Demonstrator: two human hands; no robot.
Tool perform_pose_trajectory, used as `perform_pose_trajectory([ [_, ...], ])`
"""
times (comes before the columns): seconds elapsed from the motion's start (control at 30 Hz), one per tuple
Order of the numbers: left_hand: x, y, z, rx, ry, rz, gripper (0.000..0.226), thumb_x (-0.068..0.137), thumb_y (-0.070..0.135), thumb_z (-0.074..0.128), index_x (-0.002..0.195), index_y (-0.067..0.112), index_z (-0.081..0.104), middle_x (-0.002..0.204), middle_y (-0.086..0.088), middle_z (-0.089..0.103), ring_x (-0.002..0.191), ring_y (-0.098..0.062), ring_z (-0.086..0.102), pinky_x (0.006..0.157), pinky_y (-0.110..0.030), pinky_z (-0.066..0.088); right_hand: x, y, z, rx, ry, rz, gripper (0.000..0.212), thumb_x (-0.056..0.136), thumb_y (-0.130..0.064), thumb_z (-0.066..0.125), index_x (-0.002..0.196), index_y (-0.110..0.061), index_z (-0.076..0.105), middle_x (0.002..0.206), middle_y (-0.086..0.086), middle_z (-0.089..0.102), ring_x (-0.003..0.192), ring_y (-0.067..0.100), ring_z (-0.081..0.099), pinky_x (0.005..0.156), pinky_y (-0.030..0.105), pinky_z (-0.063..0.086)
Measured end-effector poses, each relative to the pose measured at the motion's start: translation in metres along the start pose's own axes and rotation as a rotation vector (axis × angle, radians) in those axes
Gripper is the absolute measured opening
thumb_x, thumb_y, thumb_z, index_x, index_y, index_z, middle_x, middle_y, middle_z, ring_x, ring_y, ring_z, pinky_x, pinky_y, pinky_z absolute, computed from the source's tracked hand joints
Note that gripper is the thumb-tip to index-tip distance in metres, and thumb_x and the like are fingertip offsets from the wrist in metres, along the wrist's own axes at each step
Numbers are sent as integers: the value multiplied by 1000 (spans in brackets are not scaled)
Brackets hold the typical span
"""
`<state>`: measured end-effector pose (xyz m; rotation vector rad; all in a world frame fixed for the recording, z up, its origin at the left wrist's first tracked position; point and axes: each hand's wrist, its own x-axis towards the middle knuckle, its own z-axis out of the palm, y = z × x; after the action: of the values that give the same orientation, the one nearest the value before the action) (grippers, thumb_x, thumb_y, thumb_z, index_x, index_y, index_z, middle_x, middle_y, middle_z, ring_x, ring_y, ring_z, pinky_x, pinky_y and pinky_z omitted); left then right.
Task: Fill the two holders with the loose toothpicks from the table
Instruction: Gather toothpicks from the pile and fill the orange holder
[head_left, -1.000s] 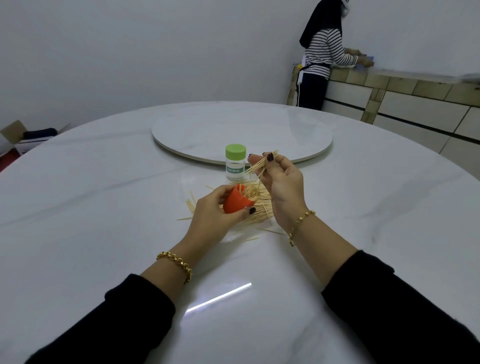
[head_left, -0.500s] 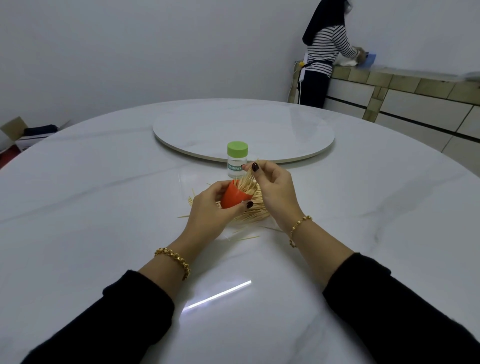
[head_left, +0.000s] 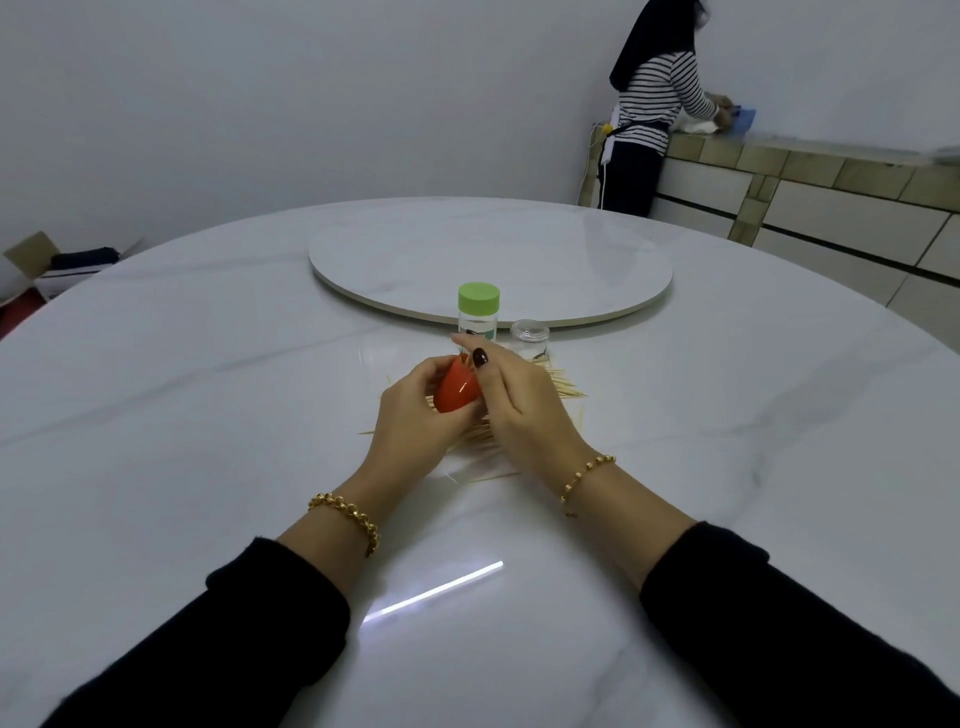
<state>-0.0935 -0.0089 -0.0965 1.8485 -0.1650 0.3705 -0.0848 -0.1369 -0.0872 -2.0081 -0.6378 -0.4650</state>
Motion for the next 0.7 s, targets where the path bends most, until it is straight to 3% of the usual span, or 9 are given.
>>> perform_pose_trajectory([
  [0.13, 0, 4, -3, 50, -26, 15, 28, 74, 17, 71, 101, 19, 66, 85, 10, 67, 79, 2, 61, 65, -5, 43, -1, -6, -1, -120, -40, -131, 44, 98, -24, 31, 133, -9, 53, 134, 5, 57, 127, 14, 48, 107, 33, 38],
  [0.23, 0, 5, -4, 57, -57, 20, 19, 73, 12, 67, 91, 19, 65, 73, 12, 64, 64, 4, 57, 59, -8, 41, 0, -5, 0, -334, -108, -202, 55, 96, -33, 23, 137, -8, 48, 143, 6, 48, 137, 15, 37, 116, 33, 20],
  [0.37, -1, 4, -3, -42, -117, -12, 37, 70, 7, 76, 104, 18, 66, 92, 7, 70, 87, -5, 65, 74, -18, 52, 4, 1, -5, -576, -110, -146, 67, 93, -46, 11, 144, -14, 39, 157, -2, 22, 146, 10, 13, 119, 44, 0],
  [0.5, -2, 2, -4, -127, -144, -24, 45, 68, 7, 82, 108, 17, 65, 100, 4, 71, 94, -6, 66, 81, -19, 53, 3, 9, -15, -384, -76, -75, 60, 95, -44, 13, 148, -21, 32, 158, -5, 19, 145, 2, 9, 119, 43, -1],
  [0.63, -2, 4, -5, -152, -132, -12, 46, 70, 4, 81, 108, 21, 63, 102, 9, 69, 95, -1, 65, 78, -12, 49, -3, 10, -18, -90, -21, 77, 56, 95, -37, 23, 147, -18, 35, 149, -5, 40, 138, 3, 30, 117, 48, 17],
  [0.7, -3, 4, -5, -153, -139, -7, 43, 71, 5, 80, 106, 24, 64, 101, 8, 71, 95, -2, 66, 81, -15, 51, -9, 5, -14, -90, -77, 76, 56, 95, -38, 22, 146, -19, 36, 143, -8, 46, 133, 1, 35, 118, 45, 13],
])
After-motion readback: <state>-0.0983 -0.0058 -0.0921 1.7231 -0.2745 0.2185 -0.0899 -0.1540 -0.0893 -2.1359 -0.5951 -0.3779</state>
